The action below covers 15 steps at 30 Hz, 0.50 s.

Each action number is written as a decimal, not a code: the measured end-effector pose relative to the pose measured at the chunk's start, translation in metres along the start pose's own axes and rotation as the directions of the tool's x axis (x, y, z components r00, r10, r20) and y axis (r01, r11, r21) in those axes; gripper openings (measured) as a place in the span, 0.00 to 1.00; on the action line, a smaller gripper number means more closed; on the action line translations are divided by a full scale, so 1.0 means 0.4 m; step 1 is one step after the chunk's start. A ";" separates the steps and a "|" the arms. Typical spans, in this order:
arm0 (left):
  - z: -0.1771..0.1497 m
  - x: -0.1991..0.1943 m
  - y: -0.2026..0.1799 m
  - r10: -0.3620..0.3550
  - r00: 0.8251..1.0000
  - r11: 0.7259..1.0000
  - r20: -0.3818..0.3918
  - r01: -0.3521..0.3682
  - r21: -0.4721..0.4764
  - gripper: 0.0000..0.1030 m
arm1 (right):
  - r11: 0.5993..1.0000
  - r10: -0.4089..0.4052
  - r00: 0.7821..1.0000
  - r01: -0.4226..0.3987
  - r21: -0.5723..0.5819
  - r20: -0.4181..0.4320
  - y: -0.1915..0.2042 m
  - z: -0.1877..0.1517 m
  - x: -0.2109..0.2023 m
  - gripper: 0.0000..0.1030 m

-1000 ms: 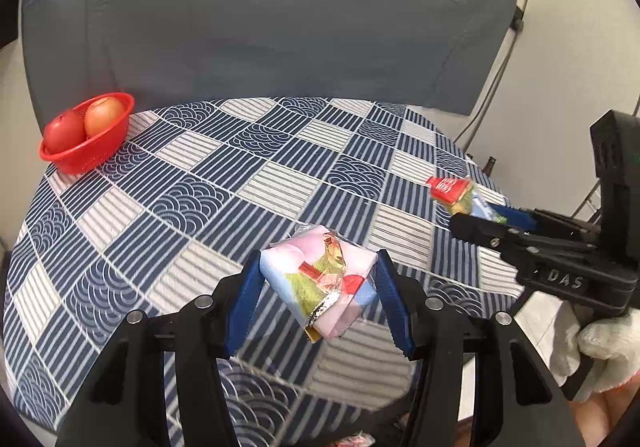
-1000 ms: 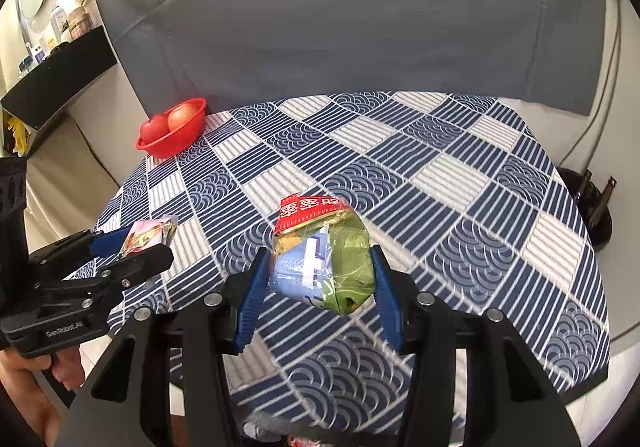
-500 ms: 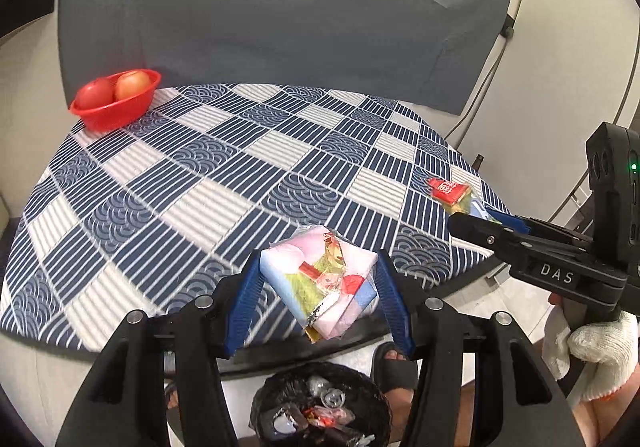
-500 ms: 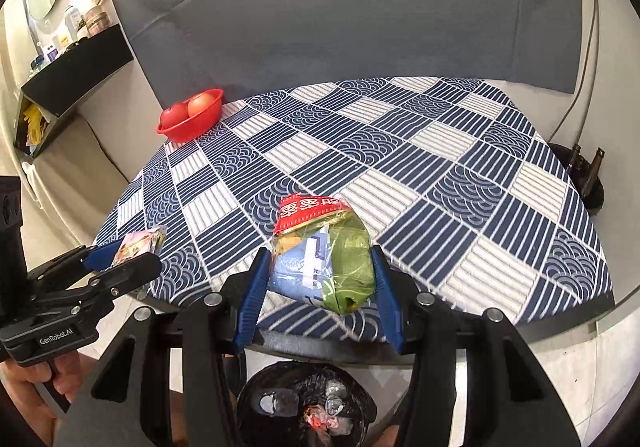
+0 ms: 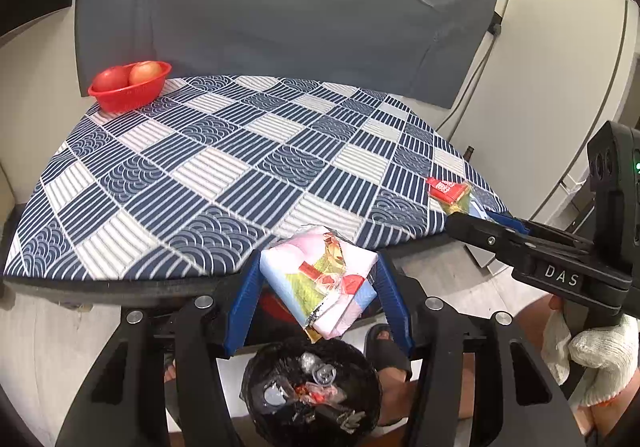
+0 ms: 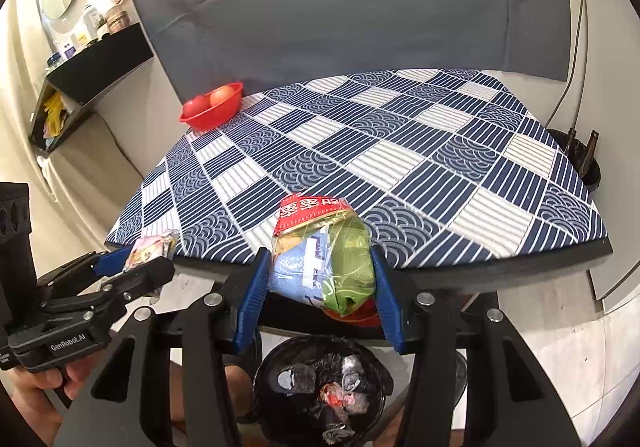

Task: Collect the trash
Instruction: 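Carry both snack packets down over the trash bin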

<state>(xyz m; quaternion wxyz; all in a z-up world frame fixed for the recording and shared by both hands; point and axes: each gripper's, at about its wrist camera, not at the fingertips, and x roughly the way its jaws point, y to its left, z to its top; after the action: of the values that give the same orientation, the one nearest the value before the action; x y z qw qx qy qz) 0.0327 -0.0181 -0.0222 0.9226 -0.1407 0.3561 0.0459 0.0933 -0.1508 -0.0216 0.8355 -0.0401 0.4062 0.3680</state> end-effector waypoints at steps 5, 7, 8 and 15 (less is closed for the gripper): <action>-0.054 -0.020 -0.018 0.004 1.000 1.000 -0.023 -0.004 -0.005 0.52 | 1.000 0.017 1.000 -0.017 0.009 -0.003 0.014 -0.037 -0.027 0.49; -0.080 -0.025 -0.024 0.005 0.999 1.000 -0.036 -0.005 -0.015 0.52 | 1.000 0.017 1.000 -0.017 0.003 -0.013 0.024 -0.053 -0.033 0.49; -0.089 -0.026 -0.027 0.006 0.999 1.000 -0.042 -0.006 -0.016 0.52 | 1.000 0.018 1.000 -0.018 0.000 -0.019 0.027 -0.061 -0.036 0.49; -0.154 -0.018 -0.041 0.027 0.993 0.999 -0.113 -0.031 -0.028 0.52 | 0.999 0.021 0.995 -0.017 0.035 -0.094 0.023 -0.117 -0.040 0.49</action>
<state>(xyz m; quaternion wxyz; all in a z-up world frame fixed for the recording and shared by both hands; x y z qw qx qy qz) -0.0094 -0.0518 -0.0572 0.8982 -0.1517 0.4087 0.0566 0.0506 -0.1706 -0.0393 0.8124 -0.0394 0.4517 0.3667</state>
